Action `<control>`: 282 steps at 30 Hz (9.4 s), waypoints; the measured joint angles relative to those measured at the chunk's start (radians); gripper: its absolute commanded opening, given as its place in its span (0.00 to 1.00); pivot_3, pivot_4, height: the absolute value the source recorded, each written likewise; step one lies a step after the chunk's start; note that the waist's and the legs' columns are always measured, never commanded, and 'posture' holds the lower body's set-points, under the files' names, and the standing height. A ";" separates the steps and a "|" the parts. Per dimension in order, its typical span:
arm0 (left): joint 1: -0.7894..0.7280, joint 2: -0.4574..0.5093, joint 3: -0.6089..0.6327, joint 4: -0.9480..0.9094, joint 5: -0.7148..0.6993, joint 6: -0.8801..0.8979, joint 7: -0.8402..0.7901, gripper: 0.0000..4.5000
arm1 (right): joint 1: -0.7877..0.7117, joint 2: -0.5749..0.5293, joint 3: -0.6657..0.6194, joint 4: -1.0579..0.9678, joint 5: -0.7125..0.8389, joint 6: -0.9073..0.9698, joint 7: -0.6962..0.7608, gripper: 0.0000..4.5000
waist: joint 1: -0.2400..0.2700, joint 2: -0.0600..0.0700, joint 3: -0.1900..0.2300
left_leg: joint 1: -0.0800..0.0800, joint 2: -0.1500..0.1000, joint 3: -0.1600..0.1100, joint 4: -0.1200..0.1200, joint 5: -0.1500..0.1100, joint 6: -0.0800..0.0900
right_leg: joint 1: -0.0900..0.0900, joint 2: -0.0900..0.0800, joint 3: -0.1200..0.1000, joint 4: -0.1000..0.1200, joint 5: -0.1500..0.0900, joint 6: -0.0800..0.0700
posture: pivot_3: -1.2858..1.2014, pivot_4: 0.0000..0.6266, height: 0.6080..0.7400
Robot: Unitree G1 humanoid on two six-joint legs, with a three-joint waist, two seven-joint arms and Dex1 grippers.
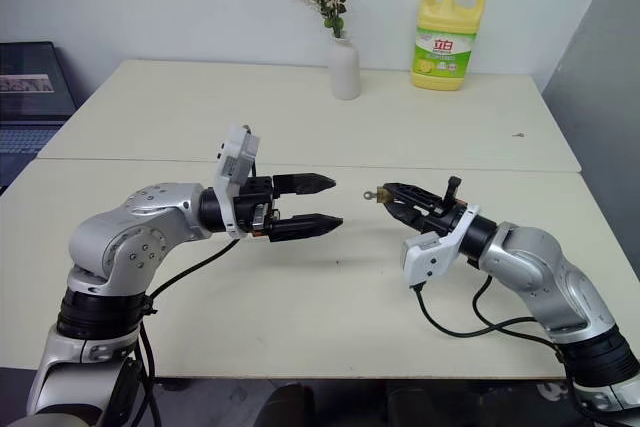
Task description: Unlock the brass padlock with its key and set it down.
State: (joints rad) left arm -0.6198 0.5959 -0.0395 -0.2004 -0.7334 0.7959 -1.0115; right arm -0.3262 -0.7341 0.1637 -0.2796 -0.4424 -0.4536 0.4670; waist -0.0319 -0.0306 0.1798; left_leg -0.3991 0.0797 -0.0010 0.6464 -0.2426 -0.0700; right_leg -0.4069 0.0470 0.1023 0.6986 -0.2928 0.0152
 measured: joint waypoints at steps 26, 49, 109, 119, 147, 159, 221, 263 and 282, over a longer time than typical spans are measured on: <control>-0.077 -0.064 -0.037 0.155 0.049 0.001 -0.084 0.43 | -0.025 0.077 0.021 -0.001 0.033 -0.017 0.062 0.21 | 0.000 0.000 0.000 | 0.000 0.000 0.000 0.000 0.000 0.000 | 0.000 0.000 0.000 0.000 0.000 0.000 | 0.52 0.24 1.00; -0.080 -0.068 -0.059 0.163 0.103 -0.046 -0.135 0.00 | -0.037 0.089 0.021 -0.004 0.057 0.000 0.097 0.21 | 0.000 0.000 0.000 | 0.000 0.000 0.000 0.000 0.000 0.000 | 0.000 0.000 0.000 0.000 0.000 0.000 | 0.52 0.24 1.00; -0.016 -0.075 -0.111 0.239 0.451 -0.826 -0.240 0.00 | -0.031 0.109 0.038 -0.006 0.108 0.047 0.143 0.21 | 0.000 0.000 0.000 | 0.000 0.000 0.000 0.000 0.000 0.000 | 0.000 0.000 0.000 0.000 0.000 0.000 | 0.52 0.24 1.00; -0.017 -0.073 -0.110 0.169 0.326 -0.468 -0.223 0.41 | -0.025 0.113 0.032 -0.007 0.108 0.070 0.141 0.21 | 0.000 0.000 0.000 | 0.000 0.000 0.000 0.000 0.000 0.000 | 0.000 0.000 0.000 0.000 0.000 0.000 | 0.52 0.24 1.00; -0.092 -0.114 -0.066 0.145 0.098 0.001 -0.068 0.70 | -0.047 0.123 0.036 -0.012 0.110 0.044 0.141 0.21 | 0.000 0.000 0.000 | 0.000 0.000 -0.001 0.000 0.000 0.000 | 0.000 0.000 -0.001 0.001 0.000 0.000 | 0.52 0.24 1.00; -0.097 -0.116 -0.066 0.172 0.115 -0.017 -0.069 0.57 | -0.043 0.123 0.036 -0.012 0.110 0.034 0.141 0.21 | 0.000 0.000 0.000 | 0.000 0.000 -0.001 0.000 0.000 0.000 | 0.000 0.000 -0.001 0.000 0.000 0.000 | 0.52 0.24 1.00; -0.091 -0.107 -0.105 0.157 0.158 -0.083 -0.207 0.04 | 0.034 0.056 -0.059 -0.159 0.499 0.386 0.339 0.00 | 0.000 0.000 0.000 | 0.000 0.000 -0.002 0.000 0.000 0.000 | 0.001 0.001 -0.001 0.000 0.000 0.001 | 0.52 0.24 1.00; -0.081 -0.058 -0.101 0.113 0.094 -0.040 -0.221 0.04 | 0.031 0.046 -0.024 -0.079 0.515 0.313 0.429 0.00 | 0.000 0.000 0.000 | 0.000 0.000 -0.002 0.000 0.000 0.000 | 0.001 0.001 -0.001 0.000 0.000 0.000 | 0.52 0.24 1.00; -0.069 -0.064 -0.101 0.113 0.094 -0.041 -0.212 0.04 | 0.054 0.026 -0.024 -0.109 0.534 0.336 0.448 0.00 | 0.000 0.000 0.000 | 0.000 0.000 -0.002 0.000 0.000 0.000 | 0.001 0.001 -0.001 0.000 0.000 0.001 | 0.52 0.24 1.00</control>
State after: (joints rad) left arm -0.6884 0.5318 -0.1402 -0.0872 -0.6394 0.7554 -1.2230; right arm -0.2719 -0.7081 0.1397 -0.3881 0.0912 -0.1179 0.9146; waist -0.0322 -0.0306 0.1798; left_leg -0.3991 0.0795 -0.0035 0.6467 -0.2427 -0.0697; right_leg -0.4060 0.0476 0.1011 0.6984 -0.2932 0.0157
